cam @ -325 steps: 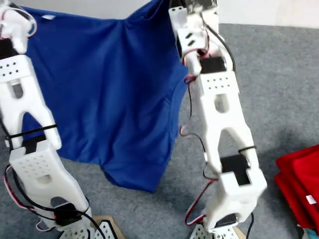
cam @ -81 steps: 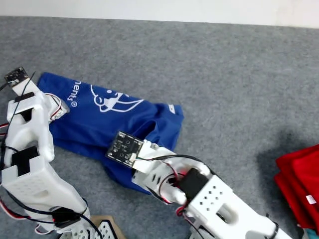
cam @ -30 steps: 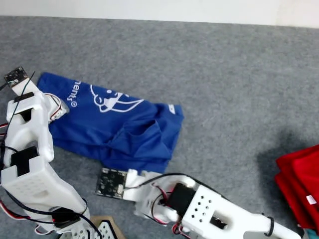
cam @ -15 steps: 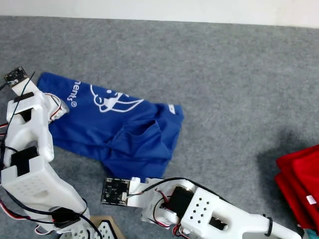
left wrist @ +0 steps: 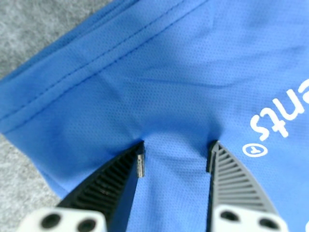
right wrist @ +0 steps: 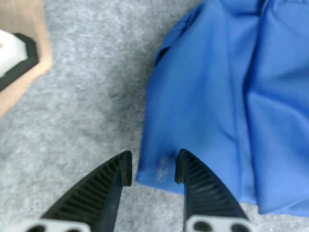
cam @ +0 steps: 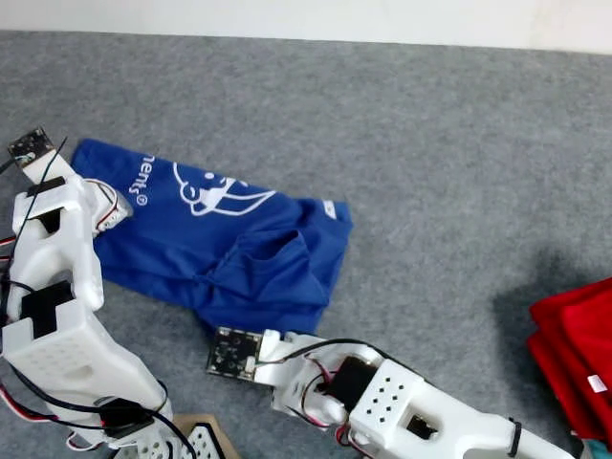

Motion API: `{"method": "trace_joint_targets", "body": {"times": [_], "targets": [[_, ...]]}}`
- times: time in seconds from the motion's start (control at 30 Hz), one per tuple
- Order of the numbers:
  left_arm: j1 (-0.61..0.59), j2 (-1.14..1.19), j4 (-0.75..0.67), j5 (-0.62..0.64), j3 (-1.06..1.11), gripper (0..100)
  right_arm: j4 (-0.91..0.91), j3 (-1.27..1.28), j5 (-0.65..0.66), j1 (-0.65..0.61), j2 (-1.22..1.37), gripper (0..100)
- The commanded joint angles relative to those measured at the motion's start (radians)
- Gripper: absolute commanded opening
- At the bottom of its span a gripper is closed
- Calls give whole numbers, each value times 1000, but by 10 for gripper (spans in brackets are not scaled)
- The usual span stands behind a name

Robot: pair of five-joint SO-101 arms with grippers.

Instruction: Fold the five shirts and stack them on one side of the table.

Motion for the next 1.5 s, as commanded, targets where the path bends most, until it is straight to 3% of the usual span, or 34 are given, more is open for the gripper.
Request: {"method": "trace_joint_targets", "body": {"times": [0.0, 0.13, 0.33, 0.67, 1.03, 1.1, 1.23, 1.3, 1.47], "targets": [[-38, -5, -3, 9, 5, 220, -71, 1, 18, 50, -10, 138], [-38, -4, -3, 9, 5, 220, -117, -1, 21, 94, -10, 3], [-38, -4, -3, 9, 7, 220, -117, -16, 40, 154, -16, 14], [-38, -4, -3, 9, 7, 220, -116, -286, 43, 298, 2, 6], [-38, -2, -3, 9, 7, 220, -119, -783, 41, 478, 633, 6], [-38, -2, -3, 8, 7, 220, -117, -868, 37, 499, 742, 29], [-38, -2, -3, 6, 7, 220, -117, -969, 32, 521, 881, 251], [-38, -1, -3, 6, 7, 220, -117, -989, 34, 521, 908, 307], [-38, -1, -3, 6, 7, 220, -44, -1000, 34, 478, 796, 173]]}}
